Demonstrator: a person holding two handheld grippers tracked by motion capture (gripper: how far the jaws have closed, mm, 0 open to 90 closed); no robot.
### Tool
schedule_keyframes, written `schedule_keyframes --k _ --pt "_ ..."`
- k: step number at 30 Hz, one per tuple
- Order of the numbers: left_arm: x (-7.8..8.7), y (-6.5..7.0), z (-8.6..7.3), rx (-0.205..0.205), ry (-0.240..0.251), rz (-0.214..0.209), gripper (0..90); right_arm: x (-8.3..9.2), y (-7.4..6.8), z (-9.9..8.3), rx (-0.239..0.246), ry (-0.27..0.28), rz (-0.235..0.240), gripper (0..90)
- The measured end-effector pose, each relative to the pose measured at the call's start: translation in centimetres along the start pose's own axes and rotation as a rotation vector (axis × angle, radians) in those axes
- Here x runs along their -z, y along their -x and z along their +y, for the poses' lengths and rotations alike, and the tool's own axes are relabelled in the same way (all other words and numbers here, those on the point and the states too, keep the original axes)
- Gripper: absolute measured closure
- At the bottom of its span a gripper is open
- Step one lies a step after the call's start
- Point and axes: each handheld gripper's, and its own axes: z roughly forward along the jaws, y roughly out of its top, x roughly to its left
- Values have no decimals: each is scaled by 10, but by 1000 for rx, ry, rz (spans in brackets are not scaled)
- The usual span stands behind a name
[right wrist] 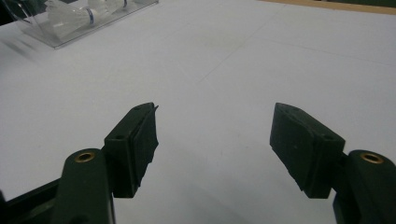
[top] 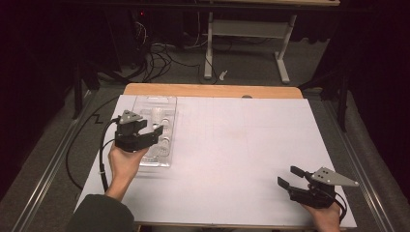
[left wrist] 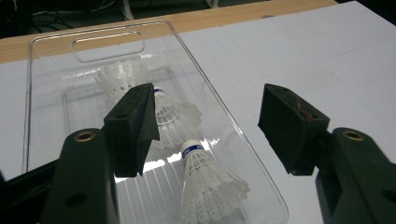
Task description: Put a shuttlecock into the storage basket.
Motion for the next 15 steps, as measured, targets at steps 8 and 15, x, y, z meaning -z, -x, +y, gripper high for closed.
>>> schedule_keyframes --k 8,15 --pt "2 1 -4 1 2 -5 370 0 0 0 0 0 0 323" --pt "6 4 -7 -10 17 -13 367 0 0 0 0 0 0 323"
